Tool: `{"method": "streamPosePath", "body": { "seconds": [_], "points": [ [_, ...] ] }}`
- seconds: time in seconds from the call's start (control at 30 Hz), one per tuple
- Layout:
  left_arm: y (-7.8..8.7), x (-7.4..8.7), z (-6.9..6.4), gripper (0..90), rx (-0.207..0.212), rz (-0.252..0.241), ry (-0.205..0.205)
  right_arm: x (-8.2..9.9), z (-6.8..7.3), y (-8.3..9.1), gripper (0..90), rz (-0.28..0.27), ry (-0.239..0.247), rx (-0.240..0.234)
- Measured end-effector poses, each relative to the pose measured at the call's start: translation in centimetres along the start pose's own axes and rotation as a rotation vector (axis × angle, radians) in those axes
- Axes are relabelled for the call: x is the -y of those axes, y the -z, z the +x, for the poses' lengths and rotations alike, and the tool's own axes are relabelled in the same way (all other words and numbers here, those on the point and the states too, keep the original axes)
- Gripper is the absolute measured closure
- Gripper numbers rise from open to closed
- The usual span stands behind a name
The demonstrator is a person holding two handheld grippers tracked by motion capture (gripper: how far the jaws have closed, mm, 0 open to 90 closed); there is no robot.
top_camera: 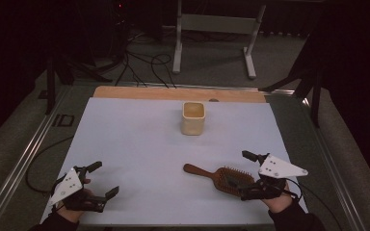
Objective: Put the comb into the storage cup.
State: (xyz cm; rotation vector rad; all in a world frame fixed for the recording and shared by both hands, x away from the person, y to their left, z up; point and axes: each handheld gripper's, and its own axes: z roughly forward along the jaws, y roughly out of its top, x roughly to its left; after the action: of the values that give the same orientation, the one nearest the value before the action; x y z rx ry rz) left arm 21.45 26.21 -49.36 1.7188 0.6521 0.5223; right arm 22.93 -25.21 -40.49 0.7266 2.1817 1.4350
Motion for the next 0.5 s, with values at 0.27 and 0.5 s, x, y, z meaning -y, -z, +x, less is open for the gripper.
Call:
{"method": "streamPosePath", "body": {
  "seconds": [0.27,0.5],
  "points": [
    [0.0,0.0,-0.1,0.2,0.000,0.001,-0.006,-1.2,0.1,-1.4,7.9,0.014,0.032,-0.055],
    [0.1,0.0,-0.1,0.2,0.002,0.000,-0.008,-1.7,0.2,-2.8,7.9,0.021,0.054,-0.094]
  ]
}}
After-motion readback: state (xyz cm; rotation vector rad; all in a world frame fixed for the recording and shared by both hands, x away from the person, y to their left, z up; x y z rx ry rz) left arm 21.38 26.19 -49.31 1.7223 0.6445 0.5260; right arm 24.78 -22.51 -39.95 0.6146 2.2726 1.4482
